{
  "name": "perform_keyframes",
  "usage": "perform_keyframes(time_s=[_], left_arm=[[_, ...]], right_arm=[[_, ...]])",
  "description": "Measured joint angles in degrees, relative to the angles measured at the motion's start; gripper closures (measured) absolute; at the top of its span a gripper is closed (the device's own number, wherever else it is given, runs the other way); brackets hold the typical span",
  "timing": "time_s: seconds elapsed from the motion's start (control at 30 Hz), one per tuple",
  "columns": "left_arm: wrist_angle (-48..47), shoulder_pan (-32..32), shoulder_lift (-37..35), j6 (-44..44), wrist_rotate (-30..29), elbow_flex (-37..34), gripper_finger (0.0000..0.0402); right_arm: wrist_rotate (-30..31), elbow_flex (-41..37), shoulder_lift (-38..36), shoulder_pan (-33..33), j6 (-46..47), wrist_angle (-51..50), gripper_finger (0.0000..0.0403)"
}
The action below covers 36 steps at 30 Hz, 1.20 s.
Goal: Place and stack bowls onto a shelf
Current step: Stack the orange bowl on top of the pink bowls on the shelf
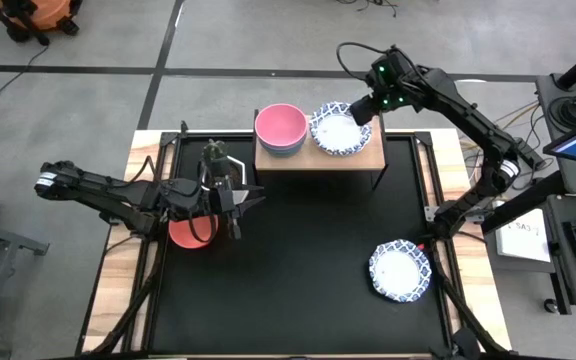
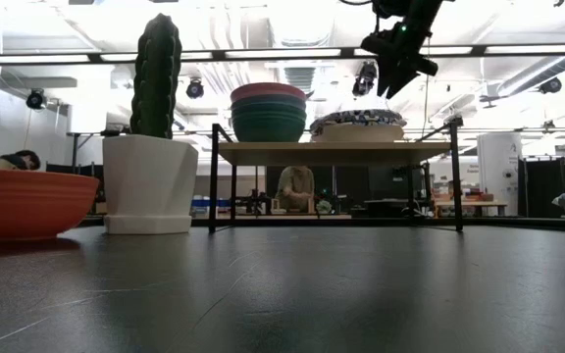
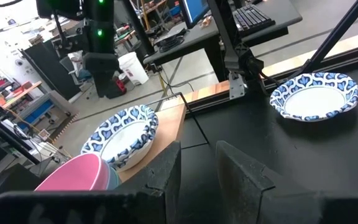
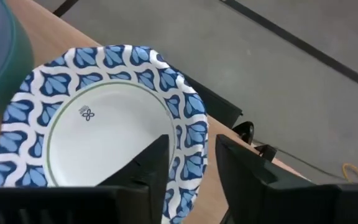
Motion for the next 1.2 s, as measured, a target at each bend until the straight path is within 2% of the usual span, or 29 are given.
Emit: perform_keyframes(time_s=[0.13, 0.3, 0.43, 0.6, 0.8, 1.03, 1.2], left_arm=[[-0.13, 0.00, 0.07, -0.01, 0.00, 0.00, 0.0318], [-0.69, 0.00, 0.07, -0.77, 0.00, 0.00, 0.0318], [-2.13, 0.02, 0.09, -3.63, 0.02, -0.02, 0.0318], [-5.32, 0.00, 0.09, -11.32, 0.03, -0.02, 0.0318], [-19.31, 0.00, 0.09, -31.19, 1.05, 0.37, 0.0318], [-48.70, -0.17, 4.37, -65.87, 15.92, 8.18, 0.0318], [-64.83, -0.20, 11.71, -76.83, 22.89, 7.63, 0.0324]], right_arm=[[-0.30, -0.02, -1.68, 1.50, -0.52, -0.89, 0.0267], [-0.64, -3.29, -5.42, 7.14, -1.73, 1.11, 0.0279], [-0.46, -10.41, -10.65, 13.79, -1.97, 6.40, 0.0296], [-0.48, -23.23, -18.06, 23.41, -1.49, 17.12, 0.0316], [-0.46, -38.93, -25.98, 34.40, -1.99, 28.42, 0.0334], [-0.44, -51.72, -32.04, 42.21, -2.37, 40.92, 0.0344], [-0.42, -56.66, -33.69, 43.24, -6.08, 48.84, 0.0342]])
